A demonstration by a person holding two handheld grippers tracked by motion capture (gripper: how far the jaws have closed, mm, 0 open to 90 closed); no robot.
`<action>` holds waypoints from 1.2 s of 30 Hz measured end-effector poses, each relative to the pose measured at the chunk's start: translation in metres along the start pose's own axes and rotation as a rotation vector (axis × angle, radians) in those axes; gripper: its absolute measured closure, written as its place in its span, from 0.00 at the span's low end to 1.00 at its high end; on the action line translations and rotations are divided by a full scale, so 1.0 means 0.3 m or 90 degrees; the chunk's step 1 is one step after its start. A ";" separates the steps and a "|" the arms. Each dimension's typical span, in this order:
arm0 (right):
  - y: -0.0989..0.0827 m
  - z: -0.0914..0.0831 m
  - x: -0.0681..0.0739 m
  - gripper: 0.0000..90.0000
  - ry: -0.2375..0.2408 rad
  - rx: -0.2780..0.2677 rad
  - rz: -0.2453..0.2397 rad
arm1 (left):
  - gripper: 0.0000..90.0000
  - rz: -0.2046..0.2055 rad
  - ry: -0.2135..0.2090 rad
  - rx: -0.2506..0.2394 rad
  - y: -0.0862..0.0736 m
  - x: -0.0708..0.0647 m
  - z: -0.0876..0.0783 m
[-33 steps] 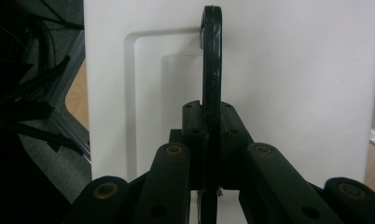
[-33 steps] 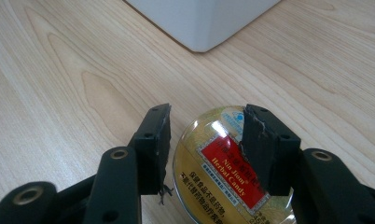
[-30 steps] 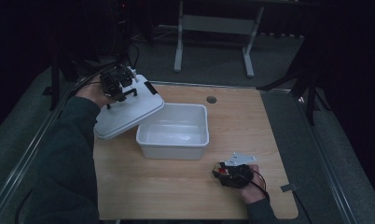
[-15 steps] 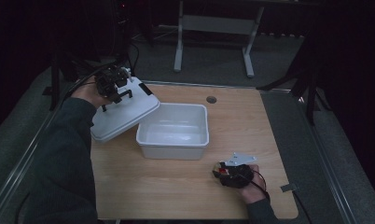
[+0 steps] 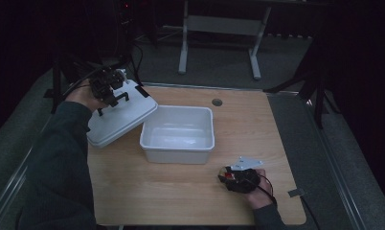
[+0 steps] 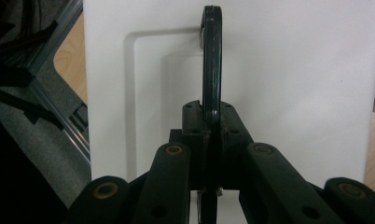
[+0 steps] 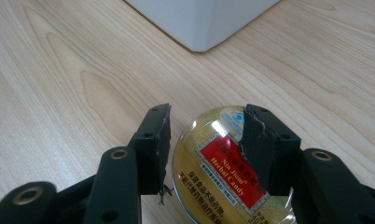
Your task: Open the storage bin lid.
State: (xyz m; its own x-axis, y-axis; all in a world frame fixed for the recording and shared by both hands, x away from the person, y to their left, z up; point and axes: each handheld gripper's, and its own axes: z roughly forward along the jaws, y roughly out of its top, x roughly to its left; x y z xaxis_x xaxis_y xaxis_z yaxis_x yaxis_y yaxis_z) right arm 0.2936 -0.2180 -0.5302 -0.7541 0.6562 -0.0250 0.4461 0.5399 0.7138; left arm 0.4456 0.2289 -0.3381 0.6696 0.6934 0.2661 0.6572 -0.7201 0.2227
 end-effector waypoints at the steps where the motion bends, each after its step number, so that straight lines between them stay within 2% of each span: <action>1: 0.000 0.000 0.000 0.57 0.000 0.000 0.000 | 0.94 0.000 0.000 0.001 -0.003 0.003 -0.001; 30: 0.000 0.001 -0.002 0.57 0.001 -0.001 0.002 | 0.94 -0.061 -0.014 0.020 -0.102 0.074 0.008; 36: 0.000 0.000 -0.001 0.57 0.001 -0.001 0.001 | 0.94 -0.072 -0.014 0.025 -0.116 0.078 0.025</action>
State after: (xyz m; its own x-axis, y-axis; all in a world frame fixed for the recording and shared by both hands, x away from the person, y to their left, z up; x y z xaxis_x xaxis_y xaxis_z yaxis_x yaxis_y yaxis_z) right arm 0.2940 -0.2182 -0.5303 -0.7540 0.6565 -0.0227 0.4472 0.5382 0.7144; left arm 0.4409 0.2703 -0.3466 0.5970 0.7711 0.2211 0.7421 -0.6356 0.2128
